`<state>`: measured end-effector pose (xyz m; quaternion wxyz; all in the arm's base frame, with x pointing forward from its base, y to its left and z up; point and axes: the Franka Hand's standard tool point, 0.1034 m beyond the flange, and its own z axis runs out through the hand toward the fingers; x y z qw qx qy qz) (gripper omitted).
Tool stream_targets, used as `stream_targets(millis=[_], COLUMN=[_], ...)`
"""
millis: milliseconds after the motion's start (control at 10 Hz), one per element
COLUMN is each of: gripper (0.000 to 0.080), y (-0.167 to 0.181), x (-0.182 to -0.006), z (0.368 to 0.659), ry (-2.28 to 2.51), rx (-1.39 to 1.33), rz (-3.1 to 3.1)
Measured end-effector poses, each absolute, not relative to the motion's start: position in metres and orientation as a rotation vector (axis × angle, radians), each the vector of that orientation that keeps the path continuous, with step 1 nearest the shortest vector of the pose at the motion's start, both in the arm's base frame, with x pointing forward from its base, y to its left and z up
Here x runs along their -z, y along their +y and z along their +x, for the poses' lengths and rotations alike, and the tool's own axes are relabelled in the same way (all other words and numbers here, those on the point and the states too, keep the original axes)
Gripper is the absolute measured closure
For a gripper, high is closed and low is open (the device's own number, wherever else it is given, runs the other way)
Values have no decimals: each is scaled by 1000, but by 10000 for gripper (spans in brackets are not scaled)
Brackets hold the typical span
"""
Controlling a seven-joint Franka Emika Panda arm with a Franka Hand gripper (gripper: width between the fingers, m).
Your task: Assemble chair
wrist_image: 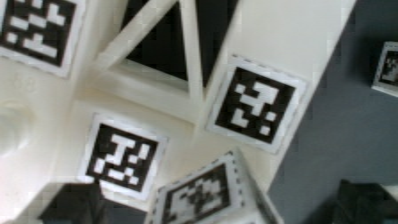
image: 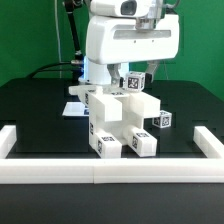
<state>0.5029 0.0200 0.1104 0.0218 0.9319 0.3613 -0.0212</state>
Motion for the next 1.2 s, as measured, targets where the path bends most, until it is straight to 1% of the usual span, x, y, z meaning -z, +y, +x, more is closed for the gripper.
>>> stream_targets(millis=[400, 500, 600, 700, 800, 900, 1000, 1200], gripper=[150, 150, 267, 405, 405, 515, 514, 514], y=[19, 19, 19, 19, 19, 19, 19, 19], x=[-111, -111, -110, -110, -110, -110, -110, -110], z=[503, 503, 503, 503, 503, 503, 503, 503], ry=[1395, 1392, 1389, 1389, 1369, 1350, 1343, 1152], rx=[79, 79, 79, 81, 81, 80, 80, 74], rz=[2759, 2760, 2762, 2762, 2772, 2781, 2784, 2867])
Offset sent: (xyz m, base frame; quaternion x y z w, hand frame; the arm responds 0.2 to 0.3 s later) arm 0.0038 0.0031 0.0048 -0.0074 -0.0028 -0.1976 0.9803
